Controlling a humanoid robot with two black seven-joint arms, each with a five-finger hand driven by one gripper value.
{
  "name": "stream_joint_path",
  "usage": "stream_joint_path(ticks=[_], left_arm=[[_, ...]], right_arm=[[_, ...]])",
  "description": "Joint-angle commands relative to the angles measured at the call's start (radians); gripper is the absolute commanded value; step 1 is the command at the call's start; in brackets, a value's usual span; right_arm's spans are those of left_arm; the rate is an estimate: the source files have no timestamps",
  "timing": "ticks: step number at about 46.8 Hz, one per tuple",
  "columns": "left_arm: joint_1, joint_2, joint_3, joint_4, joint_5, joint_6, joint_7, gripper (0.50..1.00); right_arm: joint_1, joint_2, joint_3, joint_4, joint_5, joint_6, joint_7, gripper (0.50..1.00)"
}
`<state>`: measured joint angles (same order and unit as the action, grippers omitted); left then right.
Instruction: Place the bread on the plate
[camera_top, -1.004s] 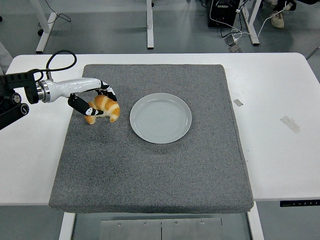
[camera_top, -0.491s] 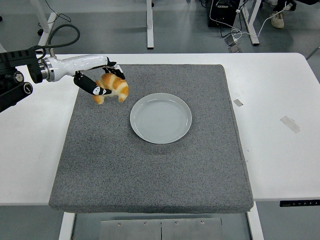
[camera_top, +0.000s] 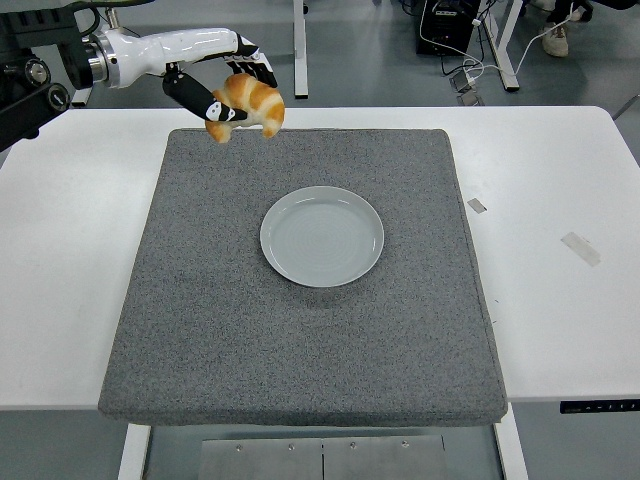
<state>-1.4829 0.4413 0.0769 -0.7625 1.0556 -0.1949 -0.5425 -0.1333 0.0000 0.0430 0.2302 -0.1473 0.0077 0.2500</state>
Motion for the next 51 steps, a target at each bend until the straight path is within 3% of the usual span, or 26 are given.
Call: stream_joint_path(ticks=[1,14,37,51], left_arm=[[-0.020,-0.004,0.001,0.000,-0.003,-0.008,0.009,0.693],[-0.005,-0.113,0.026,0.005,0.004,0.009,0.039,0.692],[0.044,-0.323,0.136,0.100,0.006,0.094,0.039,0.692],[0.090,-0.359,0.173,0.114,0.009,0.123,0.039,0.693]], right_arm=[[0.000,0.000,0.000,0.000,0.000,0.000,0.000,1.000],[0.000,0.000,0.001,0.000,0.000,0.000,0.000,1.000],[0.000,0.000,0.001,-0.002,0.000,0.000,0.000,1.000],[0.000,0.000,0.003,-0.002,0.000,0.000,0.000,1.000]])
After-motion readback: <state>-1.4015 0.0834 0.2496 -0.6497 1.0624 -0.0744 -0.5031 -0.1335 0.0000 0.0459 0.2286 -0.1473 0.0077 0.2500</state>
